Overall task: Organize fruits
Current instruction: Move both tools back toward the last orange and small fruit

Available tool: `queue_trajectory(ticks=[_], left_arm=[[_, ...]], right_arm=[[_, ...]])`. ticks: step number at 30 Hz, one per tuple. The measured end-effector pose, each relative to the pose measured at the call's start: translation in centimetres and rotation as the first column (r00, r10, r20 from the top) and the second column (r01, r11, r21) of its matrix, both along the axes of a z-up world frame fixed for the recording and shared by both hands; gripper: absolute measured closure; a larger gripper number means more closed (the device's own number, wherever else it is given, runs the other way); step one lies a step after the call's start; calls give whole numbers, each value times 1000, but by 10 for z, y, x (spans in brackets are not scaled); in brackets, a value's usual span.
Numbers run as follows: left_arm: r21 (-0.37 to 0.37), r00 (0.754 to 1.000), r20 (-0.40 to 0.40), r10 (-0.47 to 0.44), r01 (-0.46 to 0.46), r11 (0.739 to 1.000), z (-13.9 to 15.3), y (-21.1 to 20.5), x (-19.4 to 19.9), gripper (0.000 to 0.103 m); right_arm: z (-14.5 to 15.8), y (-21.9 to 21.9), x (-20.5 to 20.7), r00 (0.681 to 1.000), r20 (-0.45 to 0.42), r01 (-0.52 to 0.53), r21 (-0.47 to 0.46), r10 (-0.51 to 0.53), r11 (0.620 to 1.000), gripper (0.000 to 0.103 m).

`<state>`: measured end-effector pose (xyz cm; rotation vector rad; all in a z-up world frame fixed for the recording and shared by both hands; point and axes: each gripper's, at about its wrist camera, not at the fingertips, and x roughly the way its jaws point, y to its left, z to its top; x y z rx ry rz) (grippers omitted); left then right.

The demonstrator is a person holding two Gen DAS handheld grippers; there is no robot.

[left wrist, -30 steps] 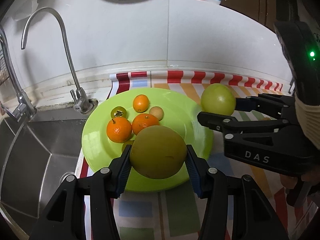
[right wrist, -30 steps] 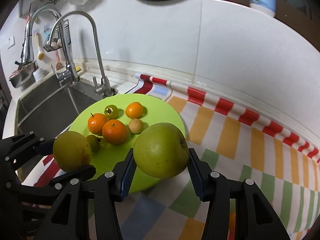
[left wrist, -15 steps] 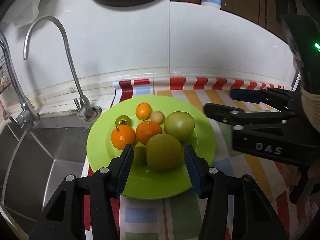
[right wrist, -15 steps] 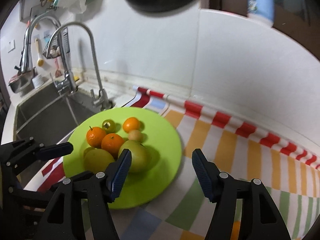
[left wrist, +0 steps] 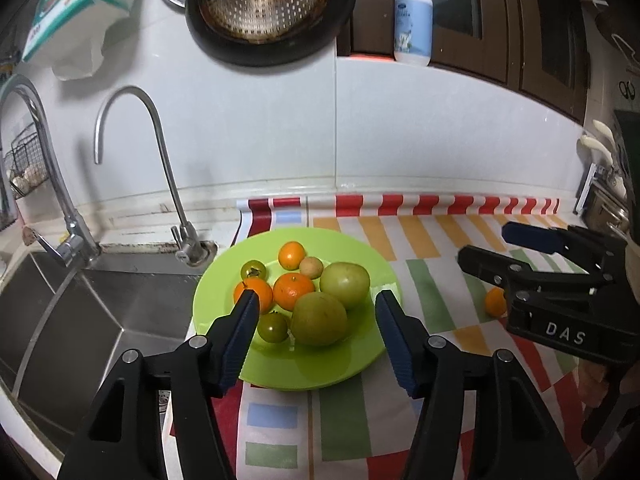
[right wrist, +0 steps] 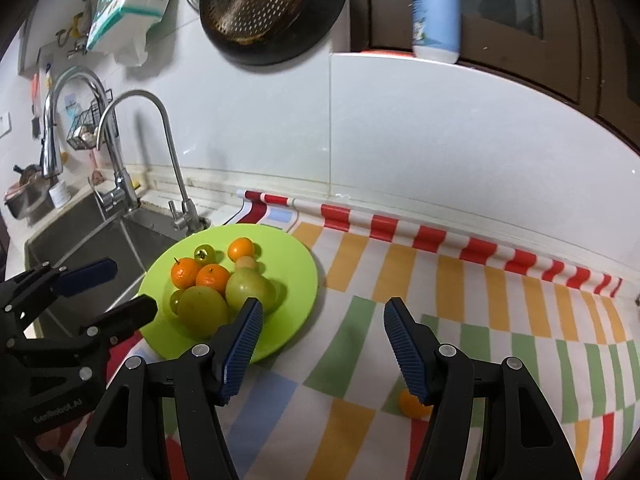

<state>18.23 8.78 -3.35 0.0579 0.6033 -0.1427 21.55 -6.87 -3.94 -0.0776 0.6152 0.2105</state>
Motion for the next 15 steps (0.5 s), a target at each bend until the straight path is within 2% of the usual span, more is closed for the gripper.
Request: queue_trajectory(ticks=[7,10,15], left_arm=[[1,1000,26,-4,4,1000,14,-7,-16,38],[7,999,44,-9,8,1000,19,-13,-25,34],[19,998,66,-22,20,1000,27,-22,-39,31]], right_arm=[[13,-10,-27,999,44,25,13,-26,1000,39],[17,-16,-38,997,58,42,19,-43,999,33],[23,-26,-54,994,80,69,24,-70,997,33]])
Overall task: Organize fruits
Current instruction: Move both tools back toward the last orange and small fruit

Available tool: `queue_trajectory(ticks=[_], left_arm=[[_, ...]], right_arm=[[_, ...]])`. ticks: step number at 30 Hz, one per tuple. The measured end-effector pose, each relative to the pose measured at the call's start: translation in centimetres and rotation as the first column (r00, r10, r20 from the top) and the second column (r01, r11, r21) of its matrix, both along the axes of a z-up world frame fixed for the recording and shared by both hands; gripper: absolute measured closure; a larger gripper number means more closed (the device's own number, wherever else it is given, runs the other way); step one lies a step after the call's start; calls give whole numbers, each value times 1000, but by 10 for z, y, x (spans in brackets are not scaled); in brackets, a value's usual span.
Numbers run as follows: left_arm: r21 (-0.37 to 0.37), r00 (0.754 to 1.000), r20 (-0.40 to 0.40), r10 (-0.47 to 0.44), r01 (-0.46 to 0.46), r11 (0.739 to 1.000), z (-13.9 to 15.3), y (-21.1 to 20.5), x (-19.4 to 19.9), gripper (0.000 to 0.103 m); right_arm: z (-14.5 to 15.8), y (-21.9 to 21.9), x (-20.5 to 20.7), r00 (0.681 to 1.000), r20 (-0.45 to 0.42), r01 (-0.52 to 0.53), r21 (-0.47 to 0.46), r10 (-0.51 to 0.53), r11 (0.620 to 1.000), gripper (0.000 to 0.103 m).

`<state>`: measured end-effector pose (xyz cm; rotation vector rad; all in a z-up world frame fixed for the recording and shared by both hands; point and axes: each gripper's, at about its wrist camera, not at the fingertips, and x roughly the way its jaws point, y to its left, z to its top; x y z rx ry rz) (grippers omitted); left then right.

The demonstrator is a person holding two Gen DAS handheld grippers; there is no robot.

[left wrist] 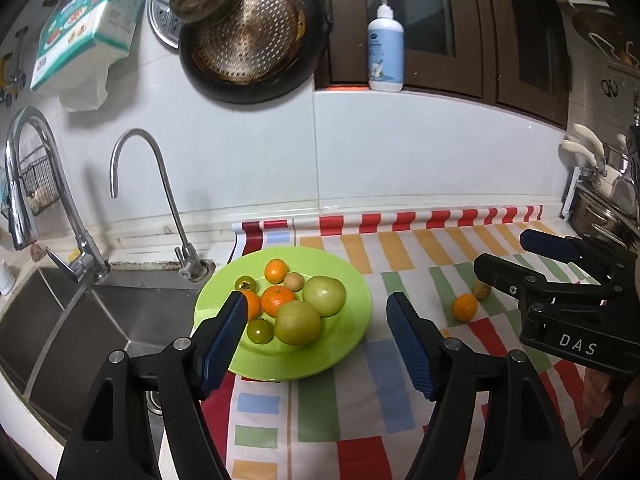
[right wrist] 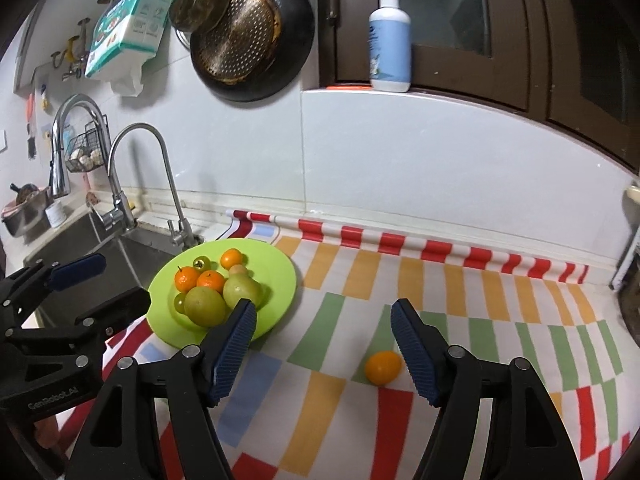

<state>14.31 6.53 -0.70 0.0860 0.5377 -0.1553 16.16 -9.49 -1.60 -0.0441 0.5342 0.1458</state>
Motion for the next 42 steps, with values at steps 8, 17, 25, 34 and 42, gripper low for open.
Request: queue_trajectory(ticks=[8,17,25,34,42], left_arm=[[1,999,23,-36,36,999,6,-22,-13,21],[10,996,46,-79,79,997,9,-50,-18,17],[15,995,49,-85,84,996,8,-70,-16,16],[22,996,29,-83,83,996,1,-91,-5,16],[41,996,-4,-88,88,995,-14,-115,9,16]], right_arm=[[4,-21,-21,999,10,41,10,-41,999,29],[7,-49,-34,996,24,85,-5,-85,996,29],[6,-67,-32,996,30,84,-18,-83,996,29],[-3,-85,-20,999,7,52,-30,-51,998,29],[-12,-103,-3,1000,-17,1,-61,-2,998,29]])
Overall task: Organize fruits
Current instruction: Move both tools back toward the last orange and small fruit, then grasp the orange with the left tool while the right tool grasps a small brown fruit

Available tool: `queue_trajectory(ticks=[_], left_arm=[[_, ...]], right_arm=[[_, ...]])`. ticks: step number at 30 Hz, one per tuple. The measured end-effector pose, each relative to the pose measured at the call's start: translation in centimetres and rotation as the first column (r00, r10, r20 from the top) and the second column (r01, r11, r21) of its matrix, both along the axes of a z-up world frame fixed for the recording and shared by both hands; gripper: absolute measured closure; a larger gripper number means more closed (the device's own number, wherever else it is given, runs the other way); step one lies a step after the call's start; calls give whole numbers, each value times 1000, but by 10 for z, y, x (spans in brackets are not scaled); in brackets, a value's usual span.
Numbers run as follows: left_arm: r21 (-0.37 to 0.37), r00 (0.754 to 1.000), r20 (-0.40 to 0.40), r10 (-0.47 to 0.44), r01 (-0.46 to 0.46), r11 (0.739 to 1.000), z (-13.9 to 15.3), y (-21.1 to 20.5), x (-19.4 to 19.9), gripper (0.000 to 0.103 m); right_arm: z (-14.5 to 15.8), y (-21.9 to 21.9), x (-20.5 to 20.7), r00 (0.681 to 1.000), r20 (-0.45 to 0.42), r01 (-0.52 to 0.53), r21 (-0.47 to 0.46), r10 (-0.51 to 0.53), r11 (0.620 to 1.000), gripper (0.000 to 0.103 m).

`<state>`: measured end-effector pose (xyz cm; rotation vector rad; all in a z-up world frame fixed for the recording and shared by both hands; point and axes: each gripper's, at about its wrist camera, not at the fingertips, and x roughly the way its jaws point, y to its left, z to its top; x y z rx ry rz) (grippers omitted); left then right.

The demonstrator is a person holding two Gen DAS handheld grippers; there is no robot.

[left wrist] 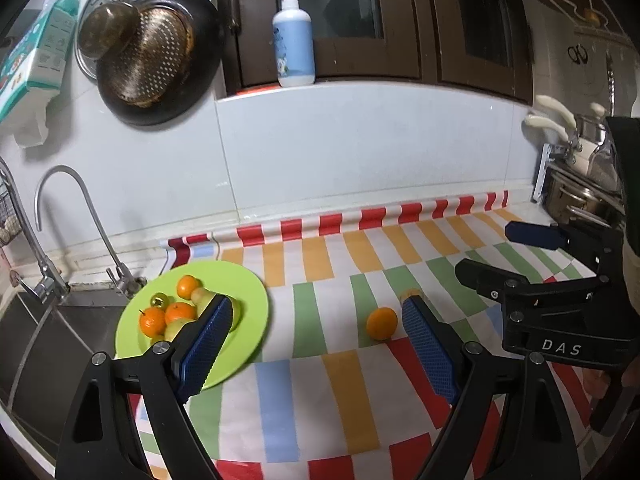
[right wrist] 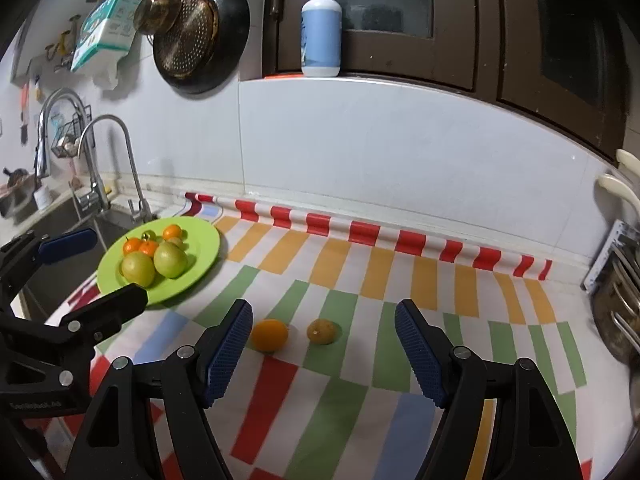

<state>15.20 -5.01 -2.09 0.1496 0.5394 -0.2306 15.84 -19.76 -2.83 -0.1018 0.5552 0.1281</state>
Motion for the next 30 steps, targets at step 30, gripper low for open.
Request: queue_trajectory(ticks=[30], left_arm=[[77,958,-252,-139,163,984,-85,-56,75,34]], right_arm=[[-83,-15,83,942,-239,-255,-53,236,965,44]])
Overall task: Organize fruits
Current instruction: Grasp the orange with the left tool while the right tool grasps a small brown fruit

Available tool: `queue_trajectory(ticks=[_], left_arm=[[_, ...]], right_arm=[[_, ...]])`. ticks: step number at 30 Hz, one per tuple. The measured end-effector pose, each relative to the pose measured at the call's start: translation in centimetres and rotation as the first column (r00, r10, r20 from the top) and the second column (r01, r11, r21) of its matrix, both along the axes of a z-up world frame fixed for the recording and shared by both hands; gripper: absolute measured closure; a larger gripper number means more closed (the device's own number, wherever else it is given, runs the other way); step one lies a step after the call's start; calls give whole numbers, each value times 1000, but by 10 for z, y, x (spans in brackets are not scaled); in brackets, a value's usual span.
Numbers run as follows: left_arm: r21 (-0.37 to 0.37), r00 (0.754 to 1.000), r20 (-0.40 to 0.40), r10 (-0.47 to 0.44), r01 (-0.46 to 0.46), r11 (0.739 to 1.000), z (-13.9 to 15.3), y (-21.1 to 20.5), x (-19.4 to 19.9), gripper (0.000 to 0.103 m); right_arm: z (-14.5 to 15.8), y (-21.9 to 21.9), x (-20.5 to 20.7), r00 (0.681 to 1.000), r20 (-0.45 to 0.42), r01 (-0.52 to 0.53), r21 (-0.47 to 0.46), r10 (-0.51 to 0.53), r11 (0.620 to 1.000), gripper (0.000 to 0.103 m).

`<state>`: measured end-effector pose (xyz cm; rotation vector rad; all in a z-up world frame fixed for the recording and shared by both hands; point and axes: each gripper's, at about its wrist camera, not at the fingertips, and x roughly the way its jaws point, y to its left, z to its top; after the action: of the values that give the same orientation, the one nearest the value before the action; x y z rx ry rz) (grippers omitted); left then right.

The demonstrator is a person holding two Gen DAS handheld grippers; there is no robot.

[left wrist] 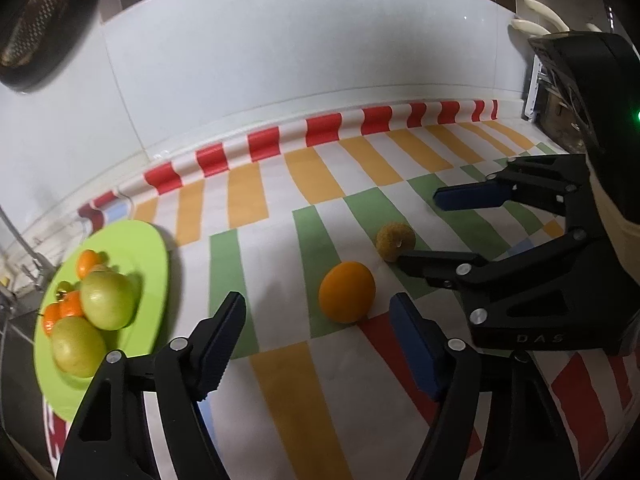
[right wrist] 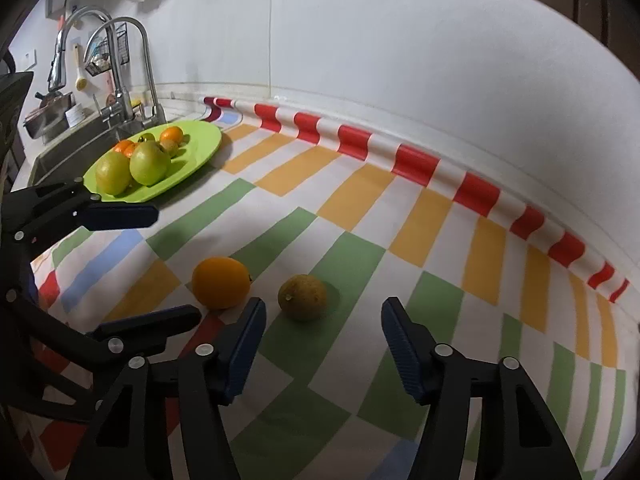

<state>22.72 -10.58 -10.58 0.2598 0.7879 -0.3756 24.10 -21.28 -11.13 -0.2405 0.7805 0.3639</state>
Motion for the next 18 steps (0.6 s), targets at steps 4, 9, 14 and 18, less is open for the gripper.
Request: queue_trajectory(ticks=[4,9,14,18], left_arm=[[-26,999,-37,-16,15,1000,-3,-3,9,43],[-38,997,-61,-41,39,999,-5,-8,14,52],[-54,995,-84,-54,49,997,-8,-9,20,62],[-66,994,-95,-63,57,996,-8,-9,21,70]], right_arm=[[-6,3,7,1000,-19,-17,5,17,1000,48],[-10,4,13,999,-38,-29,19,30,999,54],[-12,6,17,997,-58,-39,30,41,999,61],[-13,9,18,997,-64,-45,37,47,998,66]])
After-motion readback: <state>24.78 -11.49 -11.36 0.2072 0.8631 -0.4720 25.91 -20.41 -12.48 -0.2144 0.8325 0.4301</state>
